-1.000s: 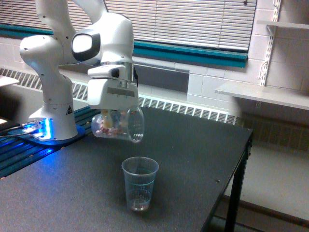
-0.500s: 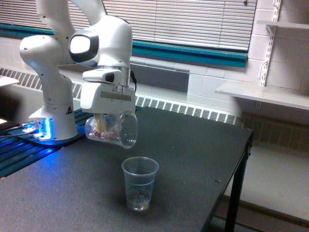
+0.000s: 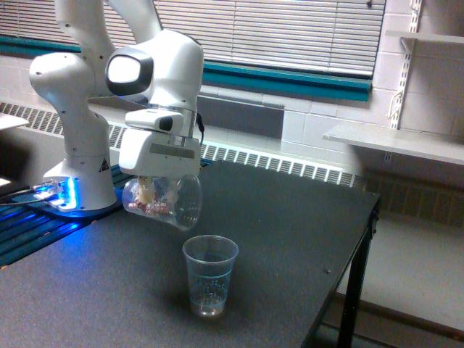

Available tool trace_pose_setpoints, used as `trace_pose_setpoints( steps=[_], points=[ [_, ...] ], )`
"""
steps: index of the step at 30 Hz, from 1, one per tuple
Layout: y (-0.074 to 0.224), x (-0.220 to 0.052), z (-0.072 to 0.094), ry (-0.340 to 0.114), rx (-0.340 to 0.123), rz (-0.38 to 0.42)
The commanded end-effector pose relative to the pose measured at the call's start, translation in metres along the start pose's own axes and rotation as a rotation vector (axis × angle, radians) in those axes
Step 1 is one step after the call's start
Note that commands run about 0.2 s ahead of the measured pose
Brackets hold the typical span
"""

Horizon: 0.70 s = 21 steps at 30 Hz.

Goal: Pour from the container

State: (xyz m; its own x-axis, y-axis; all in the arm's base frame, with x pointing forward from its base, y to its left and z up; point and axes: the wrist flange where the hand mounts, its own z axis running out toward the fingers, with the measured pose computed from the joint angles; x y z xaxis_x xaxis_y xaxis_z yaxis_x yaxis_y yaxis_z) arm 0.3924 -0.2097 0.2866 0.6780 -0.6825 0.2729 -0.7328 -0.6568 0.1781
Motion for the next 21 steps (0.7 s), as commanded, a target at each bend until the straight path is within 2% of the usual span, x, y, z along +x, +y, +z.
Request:
trace_pose_setpoints(
  steps=[1, 21],
  points=[
    [-0.007, 0.002, 0.0, -0.004, -0.026, 0.0],
    [-0.018, 0.015, -0.01, -0.007, -0.124, -0.028]
  ],
)
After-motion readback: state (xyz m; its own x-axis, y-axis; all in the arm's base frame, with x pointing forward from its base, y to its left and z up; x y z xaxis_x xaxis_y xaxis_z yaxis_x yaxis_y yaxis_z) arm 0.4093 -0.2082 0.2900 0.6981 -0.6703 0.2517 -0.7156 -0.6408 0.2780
